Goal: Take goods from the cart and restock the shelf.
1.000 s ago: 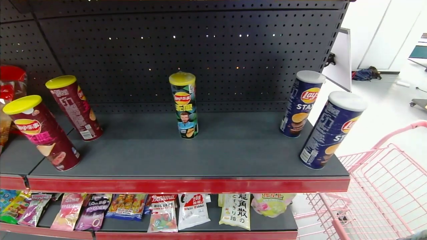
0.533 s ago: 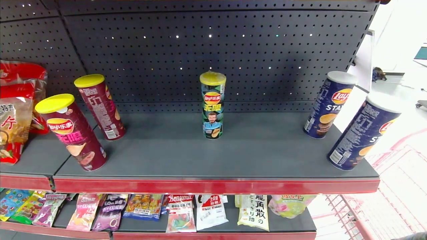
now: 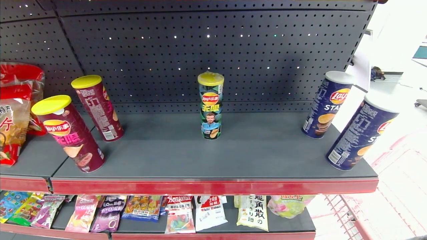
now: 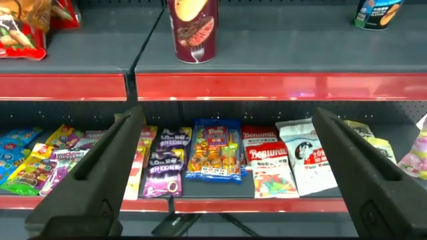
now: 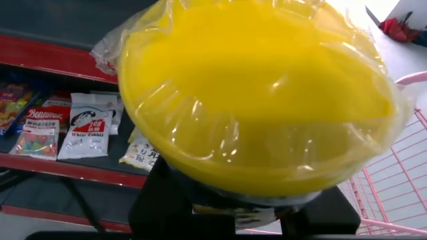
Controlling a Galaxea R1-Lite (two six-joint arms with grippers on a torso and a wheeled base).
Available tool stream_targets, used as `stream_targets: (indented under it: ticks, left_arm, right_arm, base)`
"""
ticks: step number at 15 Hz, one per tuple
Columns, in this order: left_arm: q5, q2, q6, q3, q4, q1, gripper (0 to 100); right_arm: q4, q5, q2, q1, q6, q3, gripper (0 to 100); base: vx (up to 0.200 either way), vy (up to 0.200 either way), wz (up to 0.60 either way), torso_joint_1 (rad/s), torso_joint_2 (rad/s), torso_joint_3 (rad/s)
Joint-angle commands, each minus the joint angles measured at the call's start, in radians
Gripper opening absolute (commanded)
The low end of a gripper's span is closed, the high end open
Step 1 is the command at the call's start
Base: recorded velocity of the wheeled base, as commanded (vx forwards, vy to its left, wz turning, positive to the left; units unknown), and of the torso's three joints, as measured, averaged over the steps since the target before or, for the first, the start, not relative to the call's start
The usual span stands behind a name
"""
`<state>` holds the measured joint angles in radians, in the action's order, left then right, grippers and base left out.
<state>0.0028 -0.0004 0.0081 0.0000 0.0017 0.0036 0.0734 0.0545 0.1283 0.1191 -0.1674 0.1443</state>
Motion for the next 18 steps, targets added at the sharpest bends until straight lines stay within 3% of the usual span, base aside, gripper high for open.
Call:
stream_targets:
  ticks: [1, 7, 13, 16, 17, 18]
  left_arm:
    - [0.0, 0.0, 0.001, 0.0, 0.0, -0.001, 100]
    - [0.0, 0.0, 0.0, 0.0, 0.0, -0.001, 100]
    - [0.0, 0.0, -0.002, 0.0, 0.0, 0.001, 100]
    - [-0.003, 0.03, 0.009, -0.002, 0.0, -0.004, 100]
    - [-0.01, 0.027, 0.023, 0.0, -0.003, -0.005, 100]
    - [-0.102, 0.082, 0.013, -0.115, -0.009, -0.019, 100]
  right_arm:
    - [0.0, 0.002, -0.032, 0.001, -0.001, -0.02, 0]
    - [0.0, -0.001, -0.032, 0.001, -0.001, -0.031, 0]
    - [-0.006, -0.016, -0.032, 0.001, 0.0, -0.071, 0]
    - [-0.011, -0.09, -0.033, 0.001, 0.0, -0.087, 0]
    - [-0.012, -0.107, -0.033, 0.001, 0.0, -0.086, 0]
    - [-0.011, -0.154, -0.033, 0.001, 0.002, -0.077, 0]
  base:
    - [0.0, 0.0, 0.0, 0.0, 0.0, 0.0]
    - [0.167, 0.0, 0.0, 0.001, 0.0, 0.002]
    - [0.0, 0.0, 0.0, 0.0, 0.0, 0.0]
    - [0.0, 0.0, 0.0, 0.0, 0.0, 0.0]
    - [0.0, 0.0, 0.0, 0.0, 0.0, 0.0]
    - [0.0, 0.0, 0.0, 0.0, 0.0, 0.0]
